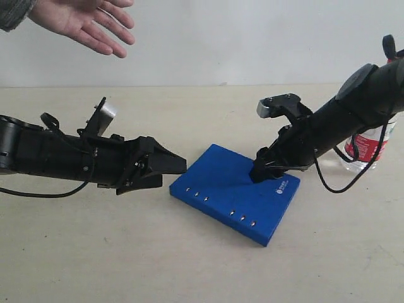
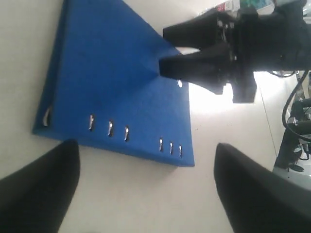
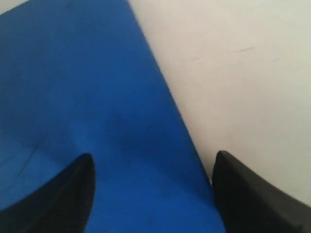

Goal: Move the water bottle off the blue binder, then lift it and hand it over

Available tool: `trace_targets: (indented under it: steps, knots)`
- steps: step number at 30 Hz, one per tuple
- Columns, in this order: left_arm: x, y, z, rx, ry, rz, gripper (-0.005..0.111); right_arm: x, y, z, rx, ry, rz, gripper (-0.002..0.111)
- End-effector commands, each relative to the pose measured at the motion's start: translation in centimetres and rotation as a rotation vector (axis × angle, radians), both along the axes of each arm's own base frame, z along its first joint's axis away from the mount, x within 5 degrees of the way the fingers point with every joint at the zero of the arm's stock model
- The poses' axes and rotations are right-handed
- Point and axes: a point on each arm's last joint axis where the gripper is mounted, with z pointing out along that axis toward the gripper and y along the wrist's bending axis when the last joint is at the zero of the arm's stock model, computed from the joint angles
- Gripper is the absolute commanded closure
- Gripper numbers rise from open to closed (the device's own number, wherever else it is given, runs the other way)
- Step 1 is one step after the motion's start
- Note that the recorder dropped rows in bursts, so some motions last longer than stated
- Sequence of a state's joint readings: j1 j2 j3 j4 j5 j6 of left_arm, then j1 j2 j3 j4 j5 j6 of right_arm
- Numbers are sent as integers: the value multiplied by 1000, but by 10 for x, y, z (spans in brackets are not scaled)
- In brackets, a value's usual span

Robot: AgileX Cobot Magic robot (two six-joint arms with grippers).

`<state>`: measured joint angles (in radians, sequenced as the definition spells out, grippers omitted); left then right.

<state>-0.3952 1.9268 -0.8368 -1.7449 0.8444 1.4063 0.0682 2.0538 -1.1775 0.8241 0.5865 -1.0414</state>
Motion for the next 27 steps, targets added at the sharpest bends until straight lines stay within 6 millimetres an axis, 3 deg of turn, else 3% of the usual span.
trace_targets:
  steps: [1,7,17,27]
  knots:
    - [5,3,1,44,-20,38,35,-23,10,-4,112,212,151,45]
    - [7,6,-2,67,55,115,35,-42,21,5,267,387,251,45]
    - [13,16,-12,146,225,353,35,-33,19,2,222,317,180,45]
    - [-5,-6,-23,176,300,324,35,-27,17,1,204,284,111,45]
